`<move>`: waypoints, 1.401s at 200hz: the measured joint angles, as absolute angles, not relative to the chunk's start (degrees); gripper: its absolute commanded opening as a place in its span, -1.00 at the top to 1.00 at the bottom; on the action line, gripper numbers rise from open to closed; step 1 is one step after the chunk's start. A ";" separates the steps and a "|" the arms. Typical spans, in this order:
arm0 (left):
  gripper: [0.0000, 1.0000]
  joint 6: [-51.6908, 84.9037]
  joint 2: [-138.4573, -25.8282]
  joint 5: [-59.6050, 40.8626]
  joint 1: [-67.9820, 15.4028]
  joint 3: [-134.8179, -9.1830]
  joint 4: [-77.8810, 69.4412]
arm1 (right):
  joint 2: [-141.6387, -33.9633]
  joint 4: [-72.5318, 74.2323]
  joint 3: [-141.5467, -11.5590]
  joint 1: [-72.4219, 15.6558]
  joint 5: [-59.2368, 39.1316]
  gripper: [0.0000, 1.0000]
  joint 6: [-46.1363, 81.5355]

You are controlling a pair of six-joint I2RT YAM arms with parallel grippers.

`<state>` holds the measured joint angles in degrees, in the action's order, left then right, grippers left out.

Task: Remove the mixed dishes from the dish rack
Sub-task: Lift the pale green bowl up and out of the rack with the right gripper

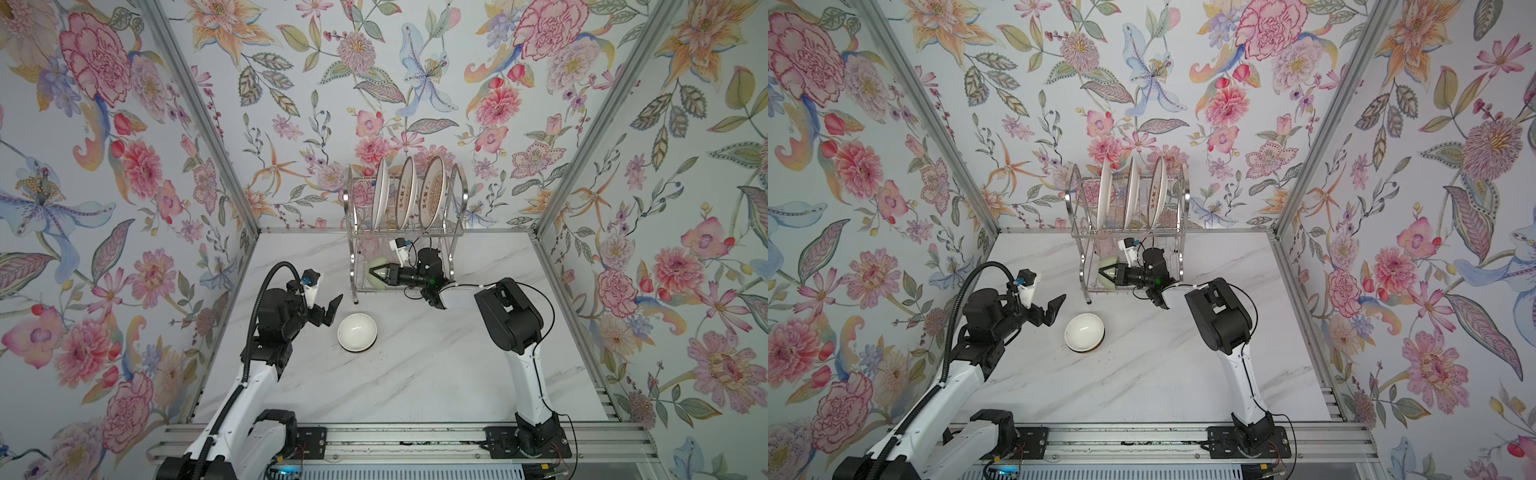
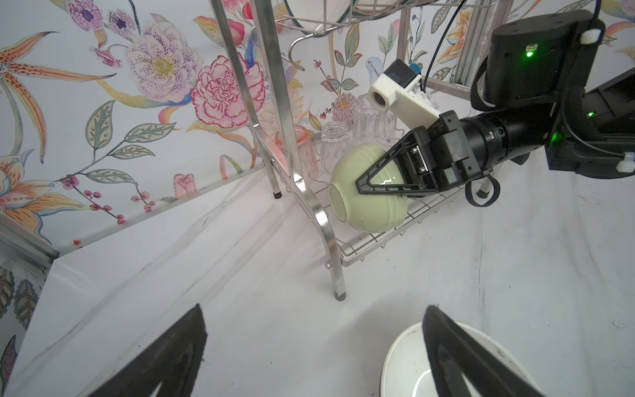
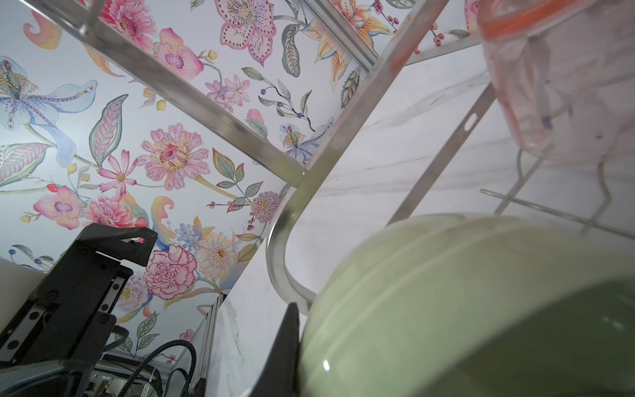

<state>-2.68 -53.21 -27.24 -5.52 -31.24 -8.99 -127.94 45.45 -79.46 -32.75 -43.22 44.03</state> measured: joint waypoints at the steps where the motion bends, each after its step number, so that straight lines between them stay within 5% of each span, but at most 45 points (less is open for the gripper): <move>1: -0.98 -2.66 -53.21 -27.24 -5.52 -31.24 -8.99 | -127.96 45.47 -79.46 -32.75 -43.24 0.85 44.05; 48: -0.99 -2.83 -52.60 -27.22 -5.52 -31.24 -8.99 | -128.09 46.11 -79.50 -32.69 -43.35 1.00 45.10; 280: -0.98 -2.76 -52.14 -26.59 -4.32 -33.21 -9.02 | -129.10 68.64 -72.97 -32.62 -45.10 1.00 49.34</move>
